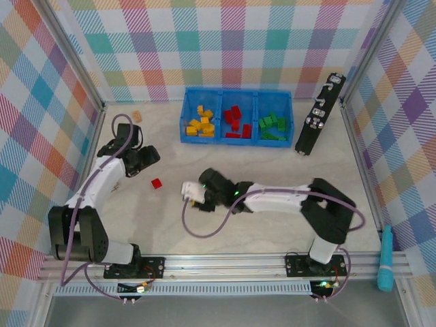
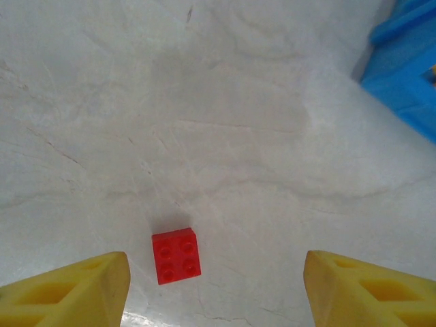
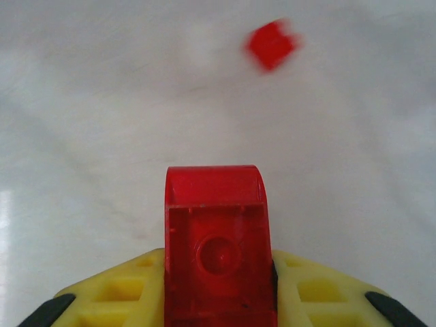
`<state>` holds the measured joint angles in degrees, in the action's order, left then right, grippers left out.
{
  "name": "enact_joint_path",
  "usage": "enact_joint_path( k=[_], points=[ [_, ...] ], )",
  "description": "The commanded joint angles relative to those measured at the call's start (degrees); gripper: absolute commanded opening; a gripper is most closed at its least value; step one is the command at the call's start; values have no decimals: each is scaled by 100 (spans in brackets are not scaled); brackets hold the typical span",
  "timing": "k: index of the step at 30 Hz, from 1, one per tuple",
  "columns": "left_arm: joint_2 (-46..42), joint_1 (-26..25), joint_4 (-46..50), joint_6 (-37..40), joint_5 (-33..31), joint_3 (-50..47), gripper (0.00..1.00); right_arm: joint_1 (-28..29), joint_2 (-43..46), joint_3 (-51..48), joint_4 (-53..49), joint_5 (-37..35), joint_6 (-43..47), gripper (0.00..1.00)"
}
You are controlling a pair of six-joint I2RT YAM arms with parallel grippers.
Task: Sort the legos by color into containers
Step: Pick up the lego from the bottom-center of the table, then place the lego in the container.
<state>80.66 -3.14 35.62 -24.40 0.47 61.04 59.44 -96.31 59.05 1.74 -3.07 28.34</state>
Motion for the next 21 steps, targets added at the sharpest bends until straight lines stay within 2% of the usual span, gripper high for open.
enact_joint_path(
  k=[1,5,8,14,18,21],
  points=[
    [298,-55,-34,-77,-57,-98,68,-538,598,7,-17,-88,190,21],
    [660,-127,-163,-154,-70,-177,68,-1322,796,164,221,-121,448,22],
    [855,-204,-272,-204,-73,-240,68,-1870,587,452,440,-303,506,22],
    [1069,-364,-386,-298,-211,-389,69,-2639,-403,1428,807,-793,239,24],
    [1211,-417,-474,-375,-262,-482,69,-3043,-1116,2541,152,-767,-614,23],
    [1306,-442,-620,-474,-334,-587,69,-3162,-1593,3117,-24,-734,-689,24]
  ],
)
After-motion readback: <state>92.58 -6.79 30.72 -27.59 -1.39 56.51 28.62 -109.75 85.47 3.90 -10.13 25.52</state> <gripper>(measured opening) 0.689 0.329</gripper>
